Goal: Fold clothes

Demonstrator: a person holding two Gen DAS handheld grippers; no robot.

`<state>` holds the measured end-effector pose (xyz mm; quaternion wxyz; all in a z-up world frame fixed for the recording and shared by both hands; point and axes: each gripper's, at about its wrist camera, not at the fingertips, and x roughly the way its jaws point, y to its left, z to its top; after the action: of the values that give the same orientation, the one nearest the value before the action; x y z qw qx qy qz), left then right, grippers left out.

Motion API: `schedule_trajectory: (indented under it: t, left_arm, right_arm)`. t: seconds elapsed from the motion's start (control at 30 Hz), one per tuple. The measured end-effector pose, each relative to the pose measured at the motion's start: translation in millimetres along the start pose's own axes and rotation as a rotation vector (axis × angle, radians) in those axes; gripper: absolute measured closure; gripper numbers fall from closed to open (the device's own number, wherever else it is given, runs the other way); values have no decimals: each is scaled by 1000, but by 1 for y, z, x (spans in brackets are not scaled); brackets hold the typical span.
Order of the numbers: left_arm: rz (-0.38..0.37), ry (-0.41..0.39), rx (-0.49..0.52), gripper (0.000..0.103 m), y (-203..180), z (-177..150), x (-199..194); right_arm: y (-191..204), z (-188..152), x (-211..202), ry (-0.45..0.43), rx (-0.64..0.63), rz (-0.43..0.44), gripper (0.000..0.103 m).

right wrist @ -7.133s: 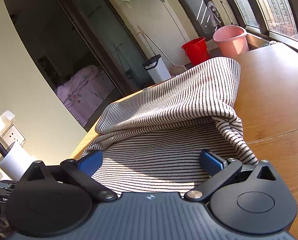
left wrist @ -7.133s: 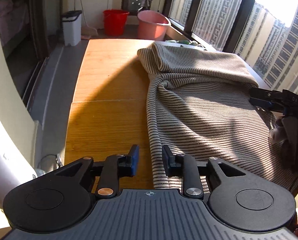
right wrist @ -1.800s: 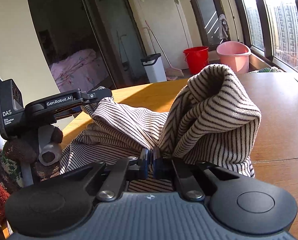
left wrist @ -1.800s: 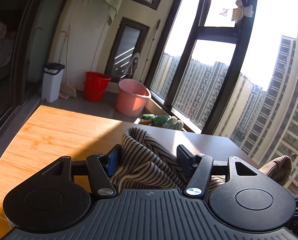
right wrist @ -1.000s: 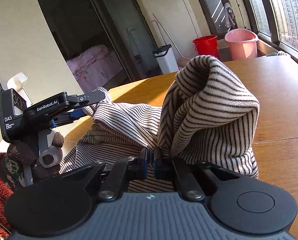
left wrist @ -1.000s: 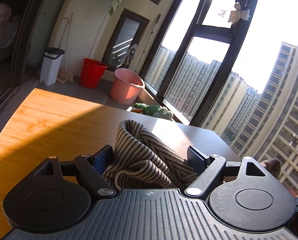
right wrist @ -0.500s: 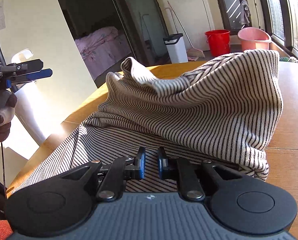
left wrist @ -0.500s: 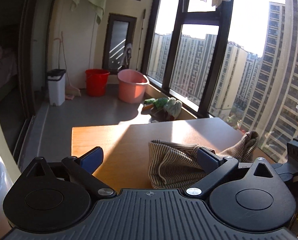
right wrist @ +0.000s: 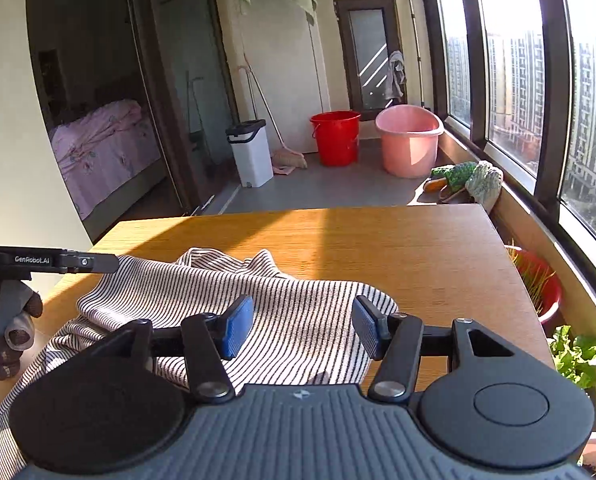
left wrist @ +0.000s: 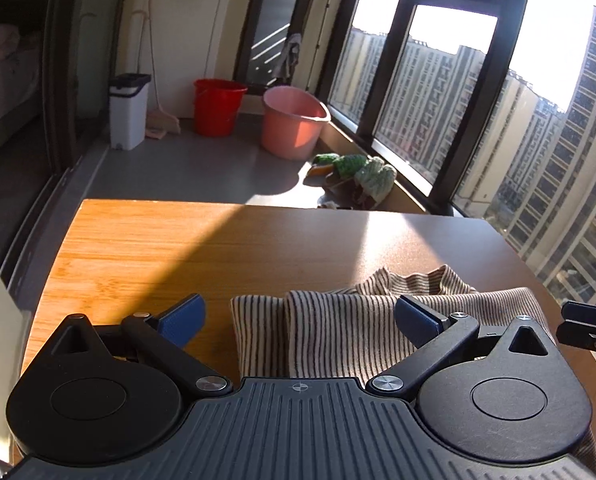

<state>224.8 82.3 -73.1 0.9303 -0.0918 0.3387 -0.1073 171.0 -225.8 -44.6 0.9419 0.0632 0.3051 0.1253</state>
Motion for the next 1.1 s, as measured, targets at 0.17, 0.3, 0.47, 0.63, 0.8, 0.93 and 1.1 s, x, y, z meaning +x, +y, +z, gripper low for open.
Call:
schedule_trajectory:
  t: [0.17, 0.3, 0.47, 0.63, 0.8, 0.93, 1.1]
  left_arm:
    - [-40, 67, -63, 0, 13, -7, 11]
    - [-66, 74, -84, 0, 13, -7, 24]
    - [-65, 38, -25, 26, 0, -4, 36]
    - [-42, -40, -25, 60, 9, 13, 32]
    - [38, -66, -43, 48, 26, 13, 10]
    - [100, -137, -105, 36, 38, 10, -17]
    - [-108, -183, -167, 20, 17, -1, -30]
  right_arm:
    - [-36, 1, 44, 101, 199, 4, 48]
    - [-37, -1, 61, 101, 213, 59, 45]
    - [-28, 5, 78, 99, 207, 77, 67]
    - [-17, 29, 79, 1, 147, 92, 71]
    - [4, 49, 72, -18, -52, -34, 62]
    - [21, 70, 72, -47, -133, -36, 62]
    - [49, 84, 122, 95, -84, 83, 62]
